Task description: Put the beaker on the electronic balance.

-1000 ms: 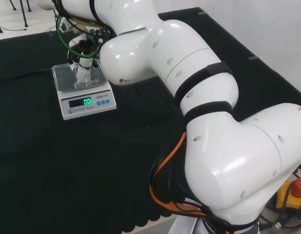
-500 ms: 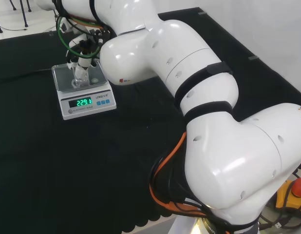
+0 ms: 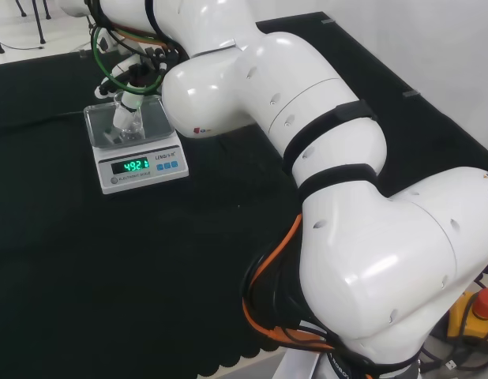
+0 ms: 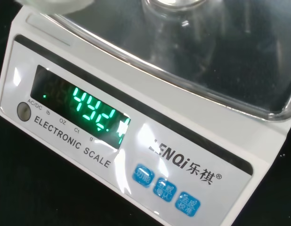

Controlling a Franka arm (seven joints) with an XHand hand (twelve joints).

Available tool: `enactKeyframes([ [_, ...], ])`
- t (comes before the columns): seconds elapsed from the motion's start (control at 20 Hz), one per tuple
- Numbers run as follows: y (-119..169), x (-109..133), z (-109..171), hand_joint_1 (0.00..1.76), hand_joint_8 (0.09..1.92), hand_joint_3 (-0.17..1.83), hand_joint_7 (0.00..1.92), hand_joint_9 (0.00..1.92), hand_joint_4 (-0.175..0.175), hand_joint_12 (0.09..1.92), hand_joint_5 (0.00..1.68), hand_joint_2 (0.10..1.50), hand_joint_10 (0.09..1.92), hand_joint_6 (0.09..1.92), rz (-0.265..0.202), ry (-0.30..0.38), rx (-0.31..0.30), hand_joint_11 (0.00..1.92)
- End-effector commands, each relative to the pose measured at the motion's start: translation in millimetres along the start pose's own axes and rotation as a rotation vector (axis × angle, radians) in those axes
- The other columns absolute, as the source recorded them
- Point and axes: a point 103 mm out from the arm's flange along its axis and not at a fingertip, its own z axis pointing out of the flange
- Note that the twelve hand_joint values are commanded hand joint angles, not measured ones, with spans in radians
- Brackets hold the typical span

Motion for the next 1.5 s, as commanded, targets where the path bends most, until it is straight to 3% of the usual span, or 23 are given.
enactKeyframes([
  [0.05, -57, 18, -40, 0.61, 0.09, -0.12, 0.00, 0.00, 0.068, 0.09, 0.00, 0.79, 0.09, 0.09, 0.025, -0.134, 0.067, 0.00],
  [0.25, -105, 31, -81, 0.58, 0.09, -0.11, 0.03, 0.00, 0.053, 0.09, 0.00, 0.79, 0.09, 0.09, 0.011, -0.194, 0.010, 0.00],
  [0.4, -145, 34, -109, 0.53, 0.09, -0.10, 0.07, 0.01, 0.043, 0.09, 0.00, 0.81, 0.09, 0.09, 0.003, -0.203, -0.094, 0.00],
  [0.6, -195, 33, -132, 0.49, 0.09, -0.08, 0.19, 0.12, 0.025, 0.09, 0.08, 0.83, 0.09, 0.09, 0.040, -0.197, -0.228, 0.00],
  [0.7, -223, 27, -131, 0.49, 0.26, -0.06, 0.22, 0.14, 0.008, 0.14, 0.16, 0.84, 0.33, 0.09, 0.069, -0.160, -0.274, 0.00],
  [0.8, -255, 14, -123, 0.49, 0.43, -0.04, 0.22, 0.11, -0.002, 0.42, 0.21, 0.84, 0.63, 0.09, 0.115, -0.133, -0.311, 0.00],
  [0.9, -283, 4, -112, 0.51, 0.56, -0.03, 0.23, 0.14, -0.011, 0.70, 0.27, 0.86, 0.80, 0.09, 0.179, -0.125, -0.369, 0.00],
  [1.0, -303, -5, -98, 0.60, 0.67, 0.00, 0.32, 0.32, -0.031, 1.20, 0.38, 0.92, 0.86, 0.09, 0.244, -0.100, -0.398, 0.00],
  [1.05, -311, -10, -91, 0.64, 0.71, 0.01, 0.37, 0.42, -0.041, 1.33, 0.43, 0.93, 0.87, 0.10, 0.275, -0.076, -0.392, 0.07],
  [1.25, -353, -24, -55, 0.70, 0.77, 0.03, 0.45, 0.56, -0.058, 1.45, 0.51, 0.96, 0.86, 0.16, 0.407, 0.011, -0.392, 0.22],
  [1.4, -377, -29, -32, 0.70, 0.78, 0.04, 0.48, 0.59, -0.064, 1.45, 0.52, 0.97, 0.85, 0.23, 0.492, 0.053, -0.455, 0.24],
  [1.45, -387, 1, 39, 0.71, 0.79, 0.06, 0.54, 0.65, -0.073, 1.44, 0.58, 0.99, 0.83, 0.37, 0.703, 0.073, -0.558, 0.28],
  [1.5, -389, 12, 61, 0.71, 0.79, 0.10, 0.60, 0.70, -0.079, 1.43, 0.61, 1.00, 0.82, 0.52, 0.763, 0.099, -0.580, 0.31],
])
